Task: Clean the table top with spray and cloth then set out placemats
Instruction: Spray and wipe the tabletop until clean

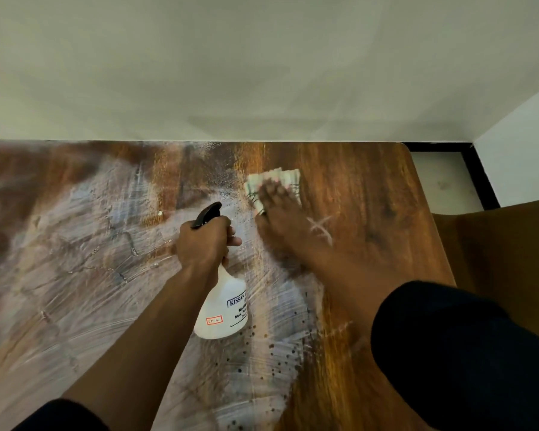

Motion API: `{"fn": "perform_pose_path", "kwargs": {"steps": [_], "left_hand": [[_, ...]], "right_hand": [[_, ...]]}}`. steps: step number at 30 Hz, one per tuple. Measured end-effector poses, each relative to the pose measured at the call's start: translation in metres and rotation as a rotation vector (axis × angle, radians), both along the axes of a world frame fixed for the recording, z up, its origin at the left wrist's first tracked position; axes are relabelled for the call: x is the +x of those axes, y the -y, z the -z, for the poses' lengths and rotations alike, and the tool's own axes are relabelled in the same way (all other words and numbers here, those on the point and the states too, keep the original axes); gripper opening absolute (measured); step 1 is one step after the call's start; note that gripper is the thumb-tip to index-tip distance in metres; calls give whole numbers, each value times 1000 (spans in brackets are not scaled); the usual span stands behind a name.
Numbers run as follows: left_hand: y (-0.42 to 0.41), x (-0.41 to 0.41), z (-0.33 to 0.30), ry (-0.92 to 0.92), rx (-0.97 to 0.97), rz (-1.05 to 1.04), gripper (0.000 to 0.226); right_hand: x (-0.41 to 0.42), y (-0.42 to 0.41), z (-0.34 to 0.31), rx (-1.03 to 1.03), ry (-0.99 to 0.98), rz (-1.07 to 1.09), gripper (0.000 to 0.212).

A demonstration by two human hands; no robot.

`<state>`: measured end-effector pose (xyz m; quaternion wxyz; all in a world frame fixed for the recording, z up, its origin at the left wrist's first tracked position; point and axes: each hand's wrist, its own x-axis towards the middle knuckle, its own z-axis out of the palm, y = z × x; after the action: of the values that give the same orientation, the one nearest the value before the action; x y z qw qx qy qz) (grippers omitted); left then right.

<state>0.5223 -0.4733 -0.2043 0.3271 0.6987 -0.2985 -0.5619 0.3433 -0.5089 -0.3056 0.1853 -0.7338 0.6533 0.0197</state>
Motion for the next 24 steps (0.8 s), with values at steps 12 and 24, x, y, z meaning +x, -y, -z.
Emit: {"fn": "perform_pose_path", "kwargs": {"steps": [12,24], "left_hand": [[-62,-44,-3,39,97,-31,12],[-94,-53,-24,85,50,-115,14]], "right_hand": [[-128,-80,-3,-4,-9,236,68],[-41,-109,1,-4,38,111,73]]}}
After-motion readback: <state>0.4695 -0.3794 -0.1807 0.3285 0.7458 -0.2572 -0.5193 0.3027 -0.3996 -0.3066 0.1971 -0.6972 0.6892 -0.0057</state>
